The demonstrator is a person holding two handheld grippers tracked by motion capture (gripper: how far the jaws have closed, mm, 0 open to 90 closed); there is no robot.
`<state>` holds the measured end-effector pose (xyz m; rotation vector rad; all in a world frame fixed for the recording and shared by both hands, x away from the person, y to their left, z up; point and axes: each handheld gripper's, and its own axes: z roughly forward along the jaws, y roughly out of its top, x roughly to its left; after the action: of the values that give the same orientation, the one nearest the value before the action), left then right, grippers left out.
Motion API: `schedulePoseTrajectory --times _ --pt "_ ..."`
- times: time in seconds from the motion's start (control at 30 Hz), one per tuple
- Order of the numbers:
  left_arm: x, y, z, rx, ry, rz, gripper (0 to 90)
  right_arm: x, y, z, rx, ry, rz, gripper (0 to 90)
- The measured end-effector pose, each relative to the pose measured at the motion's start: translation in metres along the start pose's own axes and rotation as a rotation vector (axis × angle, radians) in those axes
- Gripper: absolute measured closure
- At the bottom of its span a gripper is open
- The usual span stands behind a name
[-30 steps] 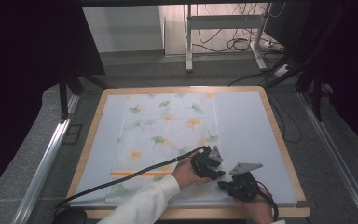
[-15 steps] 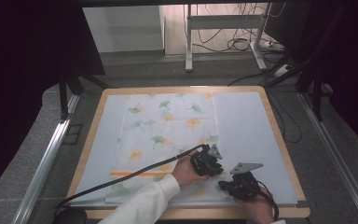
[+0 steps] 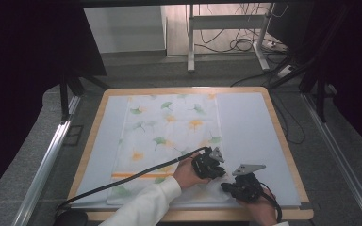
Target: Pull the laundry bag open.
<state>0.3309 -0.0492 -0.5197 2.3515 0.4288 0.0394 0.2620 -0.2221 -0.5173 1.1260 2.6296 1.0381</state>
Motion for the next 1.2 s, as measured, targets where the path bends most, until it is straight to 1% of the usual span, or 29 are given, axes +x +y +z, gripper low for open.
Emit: schedulePoseTrajectory --times 0.03,0.07,0.1,0.13,0.3,0.37,0.43,0.47,0.5,0.57,0.6,0.63,0.7,0.73,0.83,0.93,1.0,1.07,1.1,1.2 --pt "0.0 0.0 0.0 -0.002 0.002 -0.002 83.7 0.0 0.0 0.0 0.0 0.0 0.0 89.0" --pt "0.002 0.0 -0.001 0.0 0.01 -0.021 83.6 0.0 0.0 0.0 0.001 0.0 0.001 88.9" --pt "0.002 0.0 -0.001 0.0 0.01 -0.021 83.6 0.0 0.0 0.0 0.0 -0.001 0.002 88.9" --pt "0.003 0.001 0.0 0.003 0.004 -0.041 83.7 0.0 0.0 0.001 0.003 -0.004 0.001 88.9" --pt "0.003 0.0 0.0 0.007 -0.005 -0.048 83.9 -0.002 0.0 0.001 0.004 -0.005 0.015 89.0" --pt "0.003 0.0 0.0 0.009 -0.008 -0.052 84.0 -0.002 0.002 0.003 0.001 -0.02 0.026 89.0" --pt "0.003 0.0 0.0 0.009 -0.009 -0.048 84.1 -0.003 0.003 0.004 0.0 -0.028 0.028 89.0" --pt "0.003 0.0 0.0 0.01 -0.009 -0.046 84.1 -0.006 0.005 0.006 -0.005 -0.039 0.042 89.1" --pt "0.003 0.0 0.0 0.01 -0.009 -0.046 84.1 -0.006 0.005 0.006 -0.005 -0.039 0.042 89.1" --pt "0.004 0.0 -0.001 0.023 -0.006 -0.03 84.2 -0.01 0.008 0.007 -0.005 -0.043 0.065 89.2" --pt "0.002 0.0 0.0 0.01 -0.004 -0.046 84.2 -0.015 0.008 0.007 -0.01 -0.022 0.101 89.3" --pt "0.003 -0.001 0.0 0.014 -0.003 -0.041 84.2 -0.015 0.008 0.007 -0.01 -0.022 0.101 89.3" --pt "0.003 -0.001 -0.001 0.019 0.002 -0.033 84.2 -0.018 0.006 0.007 -0.014 -0.003 0.125 89.4" --pt "0.003 -0.002 -0.002 0.022 0.005 -0.024 84.3 -0.019 0.006 0.006 -0.013 0.0 0.129 89.4" --pt "0.004 -0.004 -0.002 0.015 0.007 -0.025 84.4 -0.019 0.005 0.007 -0.015 0.002 0.133 89.4" --pt "0.004 -0.005 -0.003 0.012 0.007 -0.031 84.4 -0.021 0.005 0.007 -0.02 0.009 0.148 89.5" --pt "0.004 -0.005 -0.004 0.019 0.009 -0.028 84.5 -0.021 0.004 0.007 -0.025 0.012 0.154 89.5" --pt "0.003 -0.006 -0.005 0.034 0.025 -0.015 84.7 -0.021 0.004 0.007 -0.024 0.01 0.158 89.5" --pt "0.003 -0.006 -0.006 0.044 0.034 -0.002 84.9 -0.021 0.004 0.007 -0.024 0.009 0.156 89.5" --pt "0.004 -0.009 -0.008 0.047 0.027 -0.009 86.0 -0.021 0.004 0.007 -0.024 0.009 0.159 89.5"
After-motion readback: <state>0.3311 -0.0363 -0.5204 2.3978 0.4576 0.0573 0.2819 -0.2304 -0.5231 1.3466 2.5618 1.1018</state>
